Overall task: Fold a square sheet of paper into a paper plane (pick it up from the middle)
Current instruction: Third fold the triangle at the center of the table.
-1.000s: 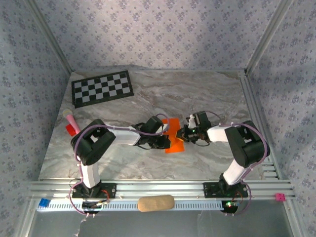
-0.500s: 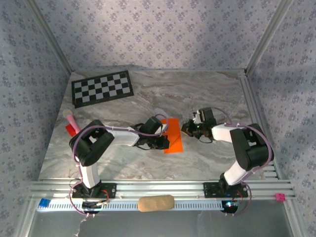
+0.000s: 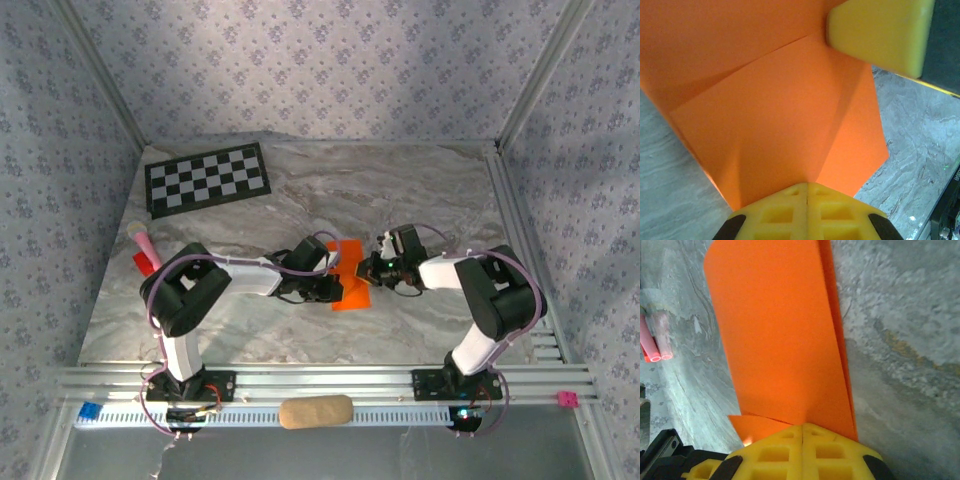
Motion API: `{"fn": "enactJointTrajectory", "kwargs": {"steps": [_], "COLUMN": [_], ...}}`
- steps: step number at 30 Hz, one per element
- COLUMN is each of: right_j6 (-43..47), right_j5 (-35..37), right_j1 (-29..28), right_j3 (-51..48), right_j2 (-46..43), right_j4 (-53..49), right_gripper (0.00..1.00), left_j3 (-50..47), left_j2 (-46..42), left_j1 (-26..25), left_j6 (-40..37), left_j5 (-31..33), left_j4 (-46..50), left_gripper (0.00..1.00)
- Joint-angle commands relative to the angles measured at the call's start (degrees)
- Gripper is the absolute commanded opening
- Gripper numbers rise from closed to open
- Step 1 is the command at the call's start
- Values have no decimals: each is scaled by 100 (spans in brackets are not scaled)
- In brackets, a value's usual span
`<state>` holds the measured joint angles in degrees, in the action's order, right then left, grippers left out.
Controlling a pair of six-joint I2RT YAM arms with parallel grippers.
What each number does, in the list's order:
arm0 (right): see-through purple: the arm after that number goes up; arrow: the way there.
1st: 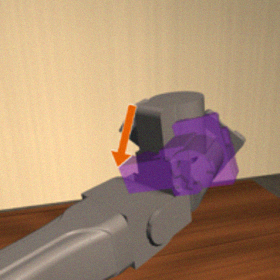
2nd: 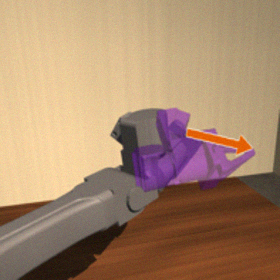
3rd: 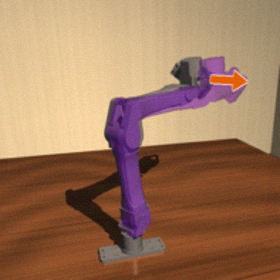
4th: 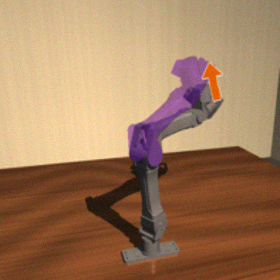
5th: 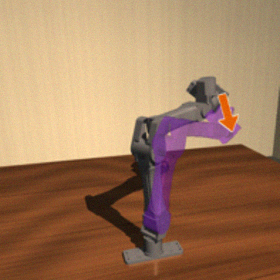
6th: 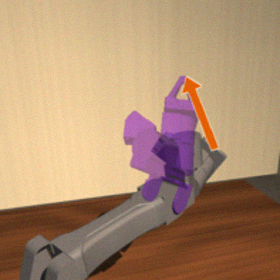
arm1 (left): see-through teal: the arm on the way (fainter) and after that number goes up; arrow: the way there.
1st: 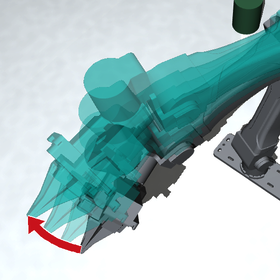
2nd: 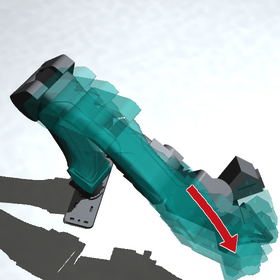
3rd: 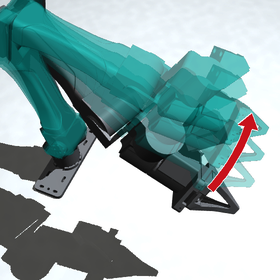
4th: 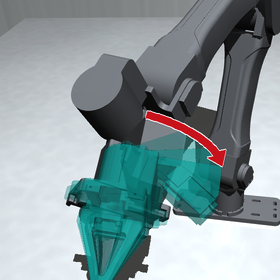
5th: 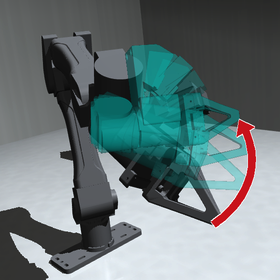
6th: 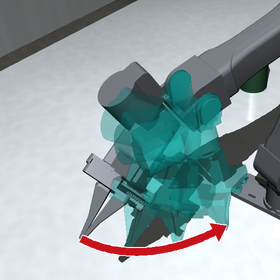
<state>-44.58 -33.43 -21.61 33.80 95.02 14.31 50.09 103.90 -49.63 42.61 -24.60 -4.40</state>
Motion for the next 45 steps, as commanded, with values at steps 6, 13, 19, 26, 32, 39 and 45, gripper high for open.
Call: {"fn": "enactJointTrajectory", "kwargs": {"steps": [6,13,19,26,32,39,45], "right_j6": [5,-31,-76,-127,-163,-153,-62], "right_j5": [284,370,434,392,351,359,460], "right_j1": [124,36,13,17,19,22,29], "right_j3": [-115,-43,-40,-33,-5,0,-40], "right_j2": [203,170,199,290,364,355,348], "right_j4": [-317,-420,-426,-385,-359,-385,-543], "right_gripper": [1,0,1,1,1,1,1], "left_j3": [316,925,1477,1401,1466,1520,1189], "left_j2": [-439,-217,320,465,681,937,828], "left_j1": [86,125,94,8,-8,-17,3], "left_j6": [182,241,134,160,61,1,110], "left_j5": [340,294,149,192,-149,-9,91], "left_j4": [740,546,963,994,906,956,1090], "left_gripper": [4,6,3,0,0,0,0]}}
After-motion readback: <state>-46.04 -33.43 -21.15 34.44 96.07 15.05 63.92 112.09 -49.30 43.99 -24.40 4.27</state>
